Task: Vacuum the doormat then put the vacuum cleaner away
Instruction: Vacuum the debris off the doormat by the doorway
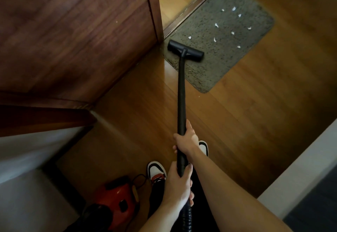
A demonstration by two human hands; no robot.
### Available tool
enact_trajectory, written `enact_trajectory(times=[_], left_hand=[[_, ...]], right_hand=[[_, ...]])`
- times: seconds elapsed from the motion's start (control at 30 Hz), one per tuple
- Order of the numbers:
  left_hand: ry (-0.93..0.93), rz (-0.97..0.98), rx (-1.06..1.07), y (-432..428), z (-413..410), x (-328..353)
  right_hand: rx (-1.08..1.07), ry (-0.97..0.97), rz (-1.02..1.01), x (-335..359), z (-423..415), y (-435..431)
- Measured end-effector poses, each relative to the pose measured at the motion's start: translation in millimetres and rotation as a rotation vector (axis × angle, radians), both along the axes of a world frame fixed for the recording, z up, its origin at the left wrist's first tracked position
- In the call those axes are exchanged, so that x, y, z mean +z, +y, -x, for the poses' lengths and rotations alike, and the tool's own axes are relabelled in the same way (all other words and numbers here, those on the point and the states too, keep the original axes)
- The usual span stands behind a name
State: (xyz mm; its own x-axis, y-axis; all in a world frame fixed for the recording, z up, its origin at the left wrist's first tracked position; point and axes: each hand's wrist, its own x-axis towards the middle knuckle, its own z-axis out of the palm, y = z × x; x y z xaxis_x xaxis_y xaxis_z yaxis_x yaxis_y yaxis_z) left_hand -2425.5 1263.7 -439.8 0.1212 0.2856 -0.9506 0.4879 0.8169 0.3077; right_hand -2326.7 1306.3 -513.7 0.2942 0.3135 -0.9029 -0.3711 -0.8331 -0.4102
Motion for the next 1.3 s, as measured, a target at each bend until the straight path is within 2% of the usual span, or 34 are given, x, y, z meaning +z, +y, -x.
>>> enact_trajectory(times=[0.8,1.0,1.3], left_hand=[[-0.069,0.054,0.061,110,-118,-36],[-0.043,0.093,0.080,101,-102,-28],[0.016,0.055,0.059,59,-25,-16]], right_hand=[[-0.029,-0.012,-0.024,-27,-128,115],[-0.042,-0.012,-0.001,-26,-110,101],[-0.046,0.014,0.019,-18,-30,56]])
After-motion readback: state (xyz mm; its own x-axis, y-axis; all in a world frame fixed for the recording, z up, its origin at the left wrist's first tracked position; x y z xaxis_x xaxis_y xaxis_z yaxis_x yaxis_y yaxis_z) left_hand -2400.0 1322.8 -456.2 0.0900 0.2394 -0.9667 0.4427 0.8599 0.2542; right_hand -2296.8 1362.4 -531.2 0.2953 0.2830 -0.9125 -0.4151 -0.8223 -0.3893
